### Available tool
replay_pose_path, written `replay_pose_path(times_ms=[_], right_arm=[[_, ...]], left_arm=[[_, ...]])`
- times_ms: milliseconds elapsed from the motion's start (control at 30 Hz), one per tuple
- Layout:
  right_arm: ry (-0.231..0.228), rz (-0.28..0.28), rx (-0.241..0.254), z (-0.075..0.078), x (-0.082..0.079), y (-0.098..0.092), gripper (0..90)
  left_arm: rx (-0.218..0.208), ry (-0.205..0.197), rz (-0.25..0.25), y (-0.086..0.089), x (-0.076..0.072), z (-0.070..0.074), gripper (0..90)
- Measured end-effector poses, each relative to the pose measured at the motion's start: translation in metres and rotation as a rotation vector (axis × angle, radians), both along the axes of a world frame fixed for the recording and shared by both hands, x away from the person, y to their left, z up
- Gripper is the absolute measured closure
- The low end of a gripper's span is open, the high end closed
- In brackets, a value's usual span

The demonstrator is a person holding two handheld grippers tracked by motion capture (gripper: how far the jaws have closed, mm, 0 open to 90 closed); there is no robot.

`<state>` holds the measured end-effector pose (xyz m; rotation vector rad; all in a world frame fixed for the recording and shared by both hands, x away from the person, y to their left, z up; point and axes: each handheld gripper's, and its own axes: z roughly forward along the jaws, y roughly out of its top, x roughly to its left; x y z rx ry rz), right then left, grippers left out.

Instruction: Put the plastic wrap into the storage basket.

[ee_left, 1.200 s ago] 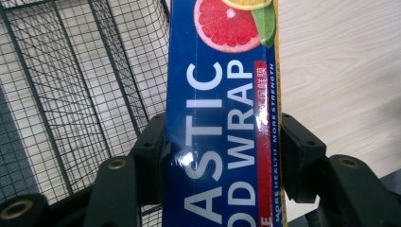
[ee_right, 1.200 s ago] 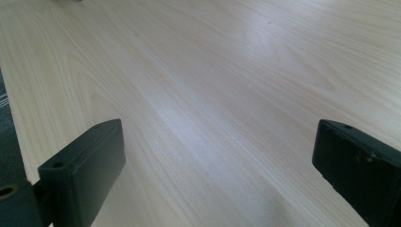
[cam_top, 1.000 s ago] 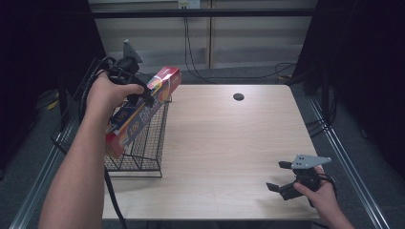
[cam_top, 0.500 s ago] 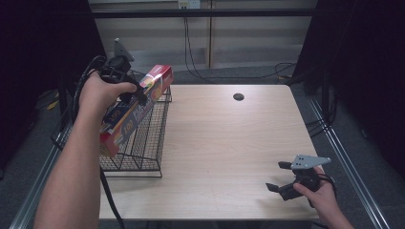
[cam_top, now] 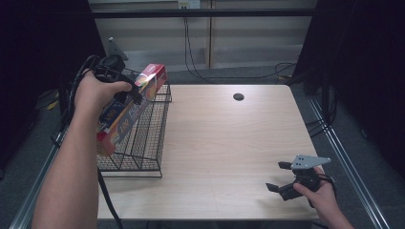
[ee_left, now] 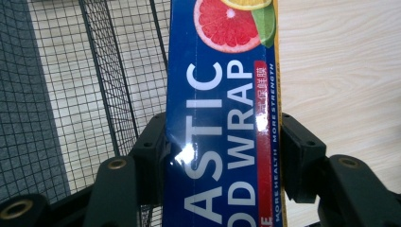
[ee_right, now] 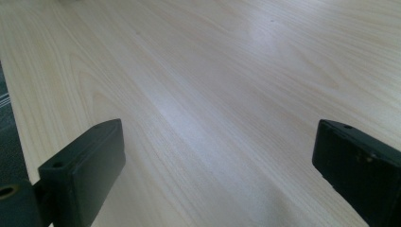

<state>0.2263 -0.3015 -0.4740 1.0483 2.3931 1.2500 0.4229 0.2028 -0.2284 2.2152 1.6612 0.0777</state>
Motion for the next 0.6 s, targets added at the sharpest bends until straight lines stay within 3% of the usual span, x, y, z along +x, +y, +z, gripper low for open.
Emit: replay_pose_path(times_ms=[600], right_arm=[[-0.001, -0.001, 0.000, 0.000, 0.000, 0.000, 3.1]], left_arm=[[0.026, -0.024, 0.064, 0.018, 0.000, 0.005, 44.8]])
